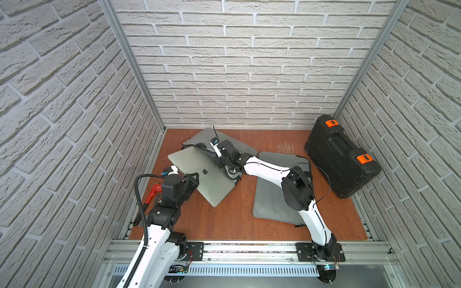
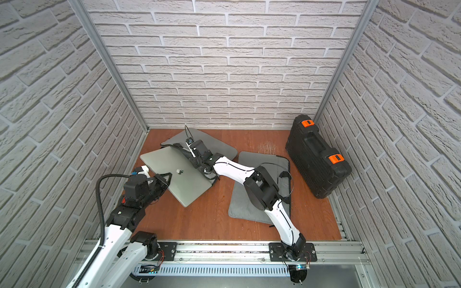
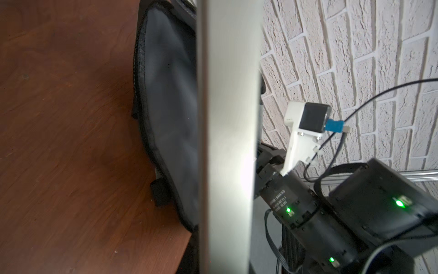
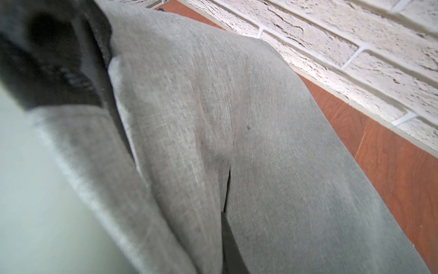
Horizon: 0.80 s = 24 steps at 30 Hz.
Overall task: Open the zippered laptop bag and take out the laptop
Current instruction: Close the bag flap on the zippered laptop bag.
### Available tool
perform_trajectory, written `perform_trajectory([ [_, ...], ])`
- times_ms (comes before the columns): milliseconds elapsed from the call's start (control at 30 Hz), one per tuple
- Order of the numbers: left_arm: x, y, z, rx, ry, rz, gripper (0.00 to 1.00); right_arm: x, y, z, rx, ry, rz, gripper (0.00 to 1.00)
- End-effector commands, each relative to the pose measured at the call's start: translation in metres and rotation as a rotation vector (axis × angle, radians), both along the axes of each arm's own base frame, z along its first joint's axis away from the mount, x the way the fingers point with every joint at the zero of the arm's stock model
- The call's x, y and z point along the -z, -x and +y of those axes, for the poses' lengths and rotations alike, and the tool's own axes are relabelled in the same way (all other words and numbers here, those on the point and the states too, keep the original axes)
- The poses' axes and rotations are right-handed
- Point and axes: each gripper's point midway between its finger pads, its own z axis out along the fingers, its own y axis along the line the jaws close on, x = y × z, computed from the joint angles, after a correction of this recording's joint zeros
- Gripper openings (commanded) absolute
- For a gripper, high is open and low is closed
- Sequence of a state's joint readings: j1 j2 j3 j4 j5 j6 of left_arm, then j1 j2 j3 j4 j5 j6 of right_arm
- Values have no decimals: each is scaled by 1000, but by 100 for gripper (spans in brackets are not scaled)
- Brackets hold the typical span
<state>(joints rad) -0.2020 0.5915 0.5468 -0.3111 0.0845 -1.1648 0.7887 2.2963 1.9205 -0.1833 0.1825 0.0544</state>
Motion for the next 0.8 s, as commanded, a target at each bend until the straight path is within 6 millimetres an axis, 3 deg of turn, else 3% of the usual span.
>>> perform_trajectory([
  [0, -92, -1, 1, 4, 31, -288, 0, -24, -17, 8, -25, -36, -87, 6],
  [267, -116, 19, 5, 0, 36, -315, 0, -8, -39, 11, -49, 16, -98, 6],
  [467, -113, 25, 10, -20, 48, -303, 0, 6, -51, 7, -67, 62, -80, 8],
  [600, -113, 29, 13, -31, 43, -301, 0, 0, -48, 4, -84, 45, -49, 30],
  [767, -113, 37, 22, -66, 11, -295, 0, -22, -36, -2, -79, -12, -48, 67],
])
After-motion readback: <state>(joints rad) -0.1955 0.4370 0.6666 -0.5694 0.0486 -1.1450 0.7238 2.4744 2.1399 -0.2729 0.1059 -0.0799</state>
